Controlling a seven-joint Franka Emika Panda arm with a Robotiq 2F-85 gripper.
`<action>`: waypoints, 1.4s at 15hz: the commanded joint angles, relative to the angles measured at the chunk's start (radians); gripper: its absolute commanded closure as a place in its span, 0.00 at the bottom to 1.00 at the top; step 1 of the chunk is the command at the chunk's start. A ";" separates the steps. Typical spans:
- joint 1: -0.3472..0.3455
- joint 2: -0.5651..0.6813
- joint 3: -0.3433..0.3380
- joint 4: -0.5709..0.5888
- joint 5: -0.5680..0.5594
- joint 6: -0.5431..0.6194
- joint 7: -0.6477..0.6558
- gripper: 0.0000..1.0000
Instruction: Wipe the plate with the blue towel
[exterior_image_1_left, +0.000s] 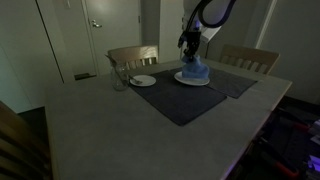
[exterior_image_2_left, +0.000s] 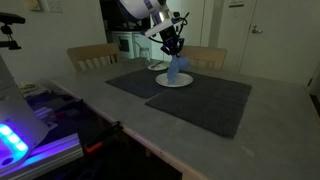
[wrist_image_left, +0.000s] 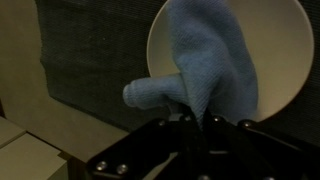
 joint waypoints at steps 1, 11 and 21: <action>0.059 0.062 -0.087 0.022 -0.150 0.017 0.201 0.98; 0.051 0.162 -0.068 0.041 -0.188 -0.013 0.467 0.98; 0.024 0.213 -0.053 0.079 0.092 0.034 0.445 0.98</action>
